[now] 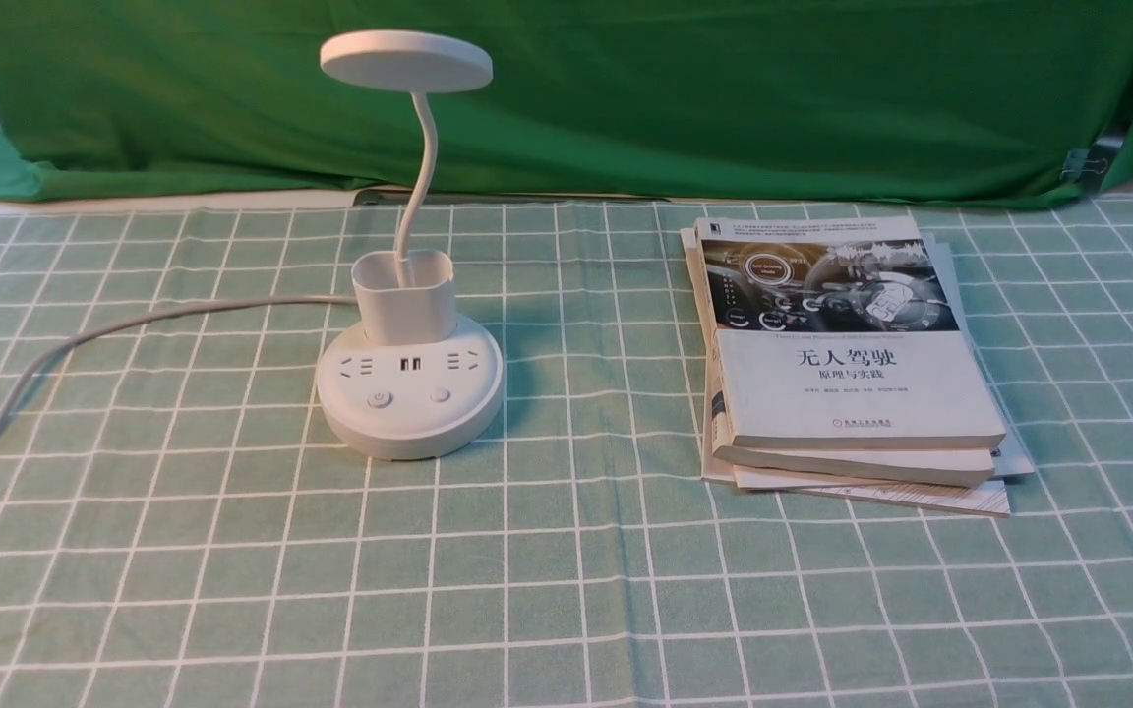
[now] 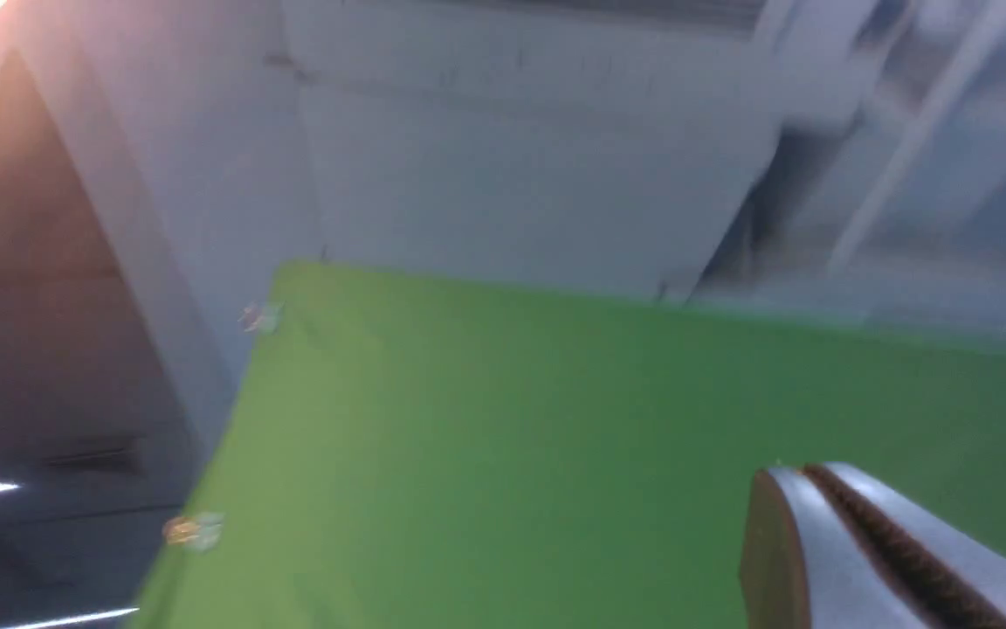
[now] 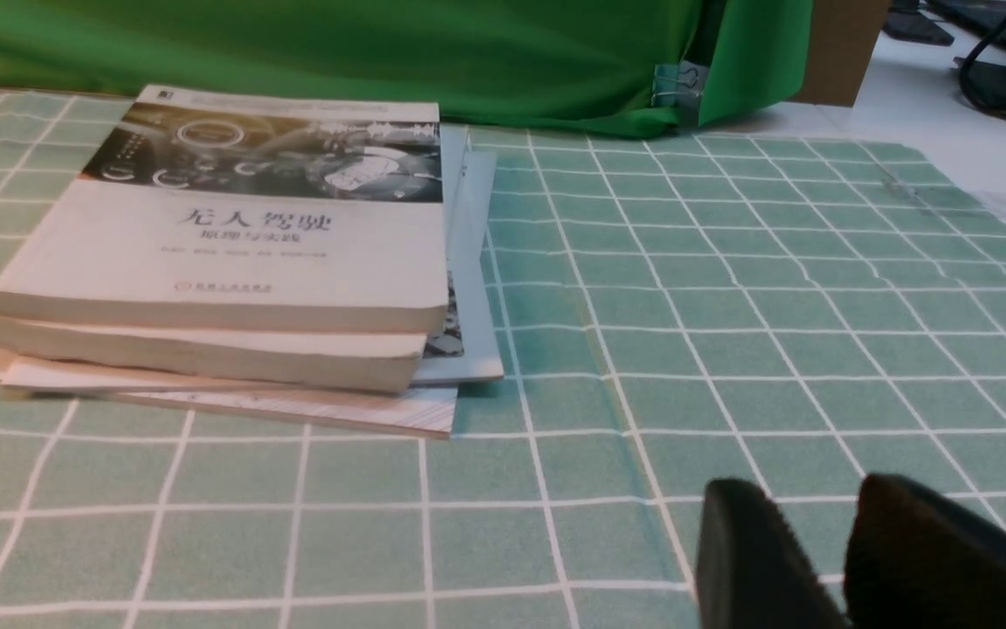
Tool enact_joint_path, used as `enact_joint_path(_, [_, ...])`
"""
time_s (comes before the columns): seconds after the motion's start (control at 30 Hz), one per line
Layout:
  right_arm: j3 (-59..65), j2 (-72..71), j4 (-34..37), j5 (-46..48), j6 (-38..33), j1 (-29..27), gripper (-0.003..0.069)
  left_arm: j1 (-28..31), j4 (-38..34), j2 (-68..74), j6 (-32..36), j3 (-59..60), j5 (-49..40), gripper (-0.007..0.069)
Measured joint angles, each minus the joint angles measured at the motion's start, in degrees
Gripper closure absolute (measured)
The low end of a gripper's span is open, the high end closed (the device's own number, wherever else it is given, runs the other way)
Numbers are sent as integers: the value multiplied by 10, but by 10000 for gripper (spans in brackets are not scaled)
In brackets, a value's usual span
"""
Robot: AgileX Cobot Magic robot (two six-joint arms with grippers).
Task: Turn on the table lamp.
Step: 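Press the power button on the lamp base to turn the lamp on with the left gripper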
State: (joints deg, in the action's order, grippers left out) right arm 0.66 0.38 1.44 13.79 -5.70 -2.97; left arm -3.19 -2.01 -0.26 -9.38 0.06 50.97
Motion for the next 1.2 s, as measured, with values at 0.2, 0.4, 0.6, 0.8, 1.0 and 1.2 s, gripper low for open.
enact_joint_path(0.2, [0,0,0,0,0,0,418,0,20,13,-92,-164,-193,623])
enact_joint_path(0.4, [0,0,0,0,0,0,418,0,47,181,-23,-360,-590,623])
enact_joint_path(0.6, [0,0,0,0,0,0,418,0,0,387,-43,-363,-794,623])
enact_joint_path(0.8, [0,0,0,0,0,0,418,0,-213,576,83,-353,-806,623])
enact_joint_path(1.0, [0,0,0,0,0,0,418,-71,-501,738,366,-374,-806,629])
enact_joint_path(1.2, [0,0,0,0,0,0,418,-210,-222,889,148,-525,-761,629])
